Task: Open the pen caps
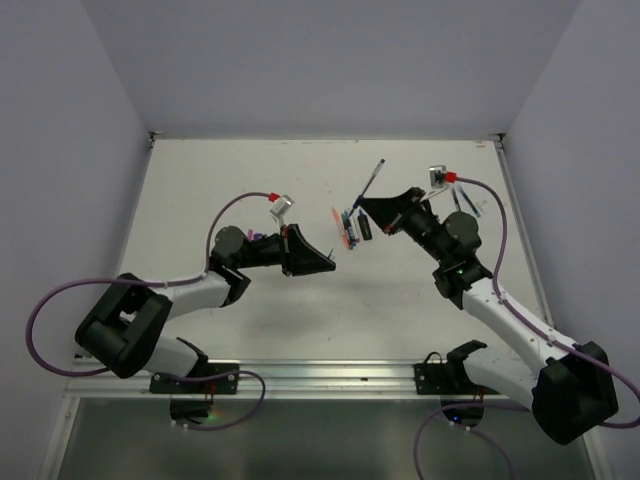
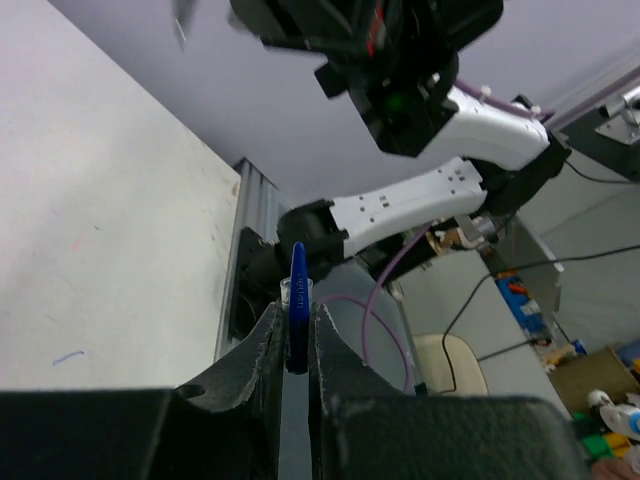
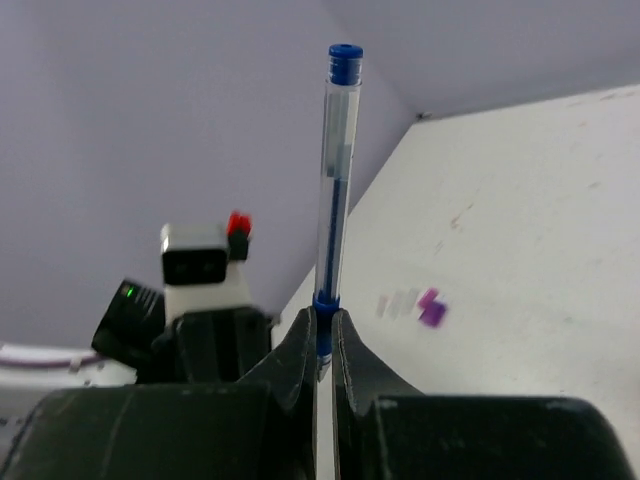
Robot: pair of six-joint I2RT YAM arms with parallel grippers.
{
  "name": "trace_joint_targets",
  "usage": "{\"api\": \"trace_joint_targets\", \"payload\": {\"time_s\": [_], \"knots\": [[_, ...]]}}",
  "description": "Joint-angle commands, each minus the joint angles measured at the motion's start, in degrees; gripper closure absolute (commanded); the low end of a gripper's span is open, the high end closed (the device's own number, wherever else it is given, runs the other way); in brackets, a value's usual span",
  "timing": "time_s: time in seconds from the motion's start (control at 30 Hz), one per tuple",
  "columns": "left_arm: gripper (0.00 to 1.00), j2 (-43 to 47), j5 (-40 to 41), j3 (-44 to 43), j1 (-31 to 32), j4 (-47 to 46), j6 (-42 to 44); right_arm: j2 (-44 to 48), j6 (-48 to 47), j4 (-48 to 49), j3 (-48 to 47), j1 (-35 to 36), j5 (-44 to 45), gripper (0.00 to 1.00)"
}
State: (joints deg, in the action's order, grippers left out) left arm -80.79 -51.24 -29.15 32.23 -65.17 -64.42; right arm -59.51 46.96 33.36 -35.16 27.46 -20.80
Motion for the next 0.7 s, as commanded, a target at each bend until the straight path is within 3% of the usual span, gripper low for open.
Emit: {"api": "trace_joint_targets", "payload": {"time_s": [0.0, 0.13, 0.2, 0.23, 0.27, 0.3, 0.33, 0.37, 0.43, 0.5, 0.67], "knots": [[1.0, 0.5, -8.1, 0.8, -0.3, -6.0, -2.4, 0.1, 1.5, 7.6, -1.9, -3.4, 8.6, 1.0], [1.0, 0.8, -6.4, 0.8, -0.7, -0.4, 0.0, -1.4, 0.9, 5.1, -4.4, -3.6, 8.4, 1.0], [1.0, 2.3, -4.3, 0.1, -1.5, 5.1, 3.6, -1.9, -1.5, -3.5, -7.9, -3.5, 9.2, 1.0], [1.0, 3.5, 0.1, -1.5, -1.7, 21.1, 7.3, -2.5, -2.7, -12.6, -9.4, -3.6, 10.2, 1.0], [1.0, 4.6, 5.0, -6.7, -1.8, 32.9, 18.4, -3.2, -3.9, -17.2, -13.3, -3.5, 10.4, 1.0], [1.0, 6.1, 16.8, -9.9, -1.6, 43.1, 23.0, -4.1, -7.0, -21.3, -15.4, -3.5, 10.6, 1.0], [1.0, 6.3, 22.6, -12.5, -1.1, 57.6, 26.1, -5.9, -8.5, -29.8, -19.3, -3.6, 11.1, 1.0], [1.0, 6.3, 27.2, -14.5, -0.7, 61.9, 28.2, -7.0, -10.9, -33.1, -21.0, -3.5, 11.2, 1.0], [1.0, 5.7, 32.7, -16.7, -1.2, 65.1, 28.6, -10.2, -13.4, -42.7, -25.1, -3.6, 13.0, 1.0], [1.0, 4.3, 39.6, -19.4, -1.7, 69.5, 28.3, -12.1, -16.3, -46.5, -26.9, -3.6, 14.2, 1.0], [1.0, -2.6, 47.5, -25.1, -1.7, 77.3, 29.8, -19.1, -21.8, -55.6, -30.7, -3.9, 19.6, 1.0]]}}
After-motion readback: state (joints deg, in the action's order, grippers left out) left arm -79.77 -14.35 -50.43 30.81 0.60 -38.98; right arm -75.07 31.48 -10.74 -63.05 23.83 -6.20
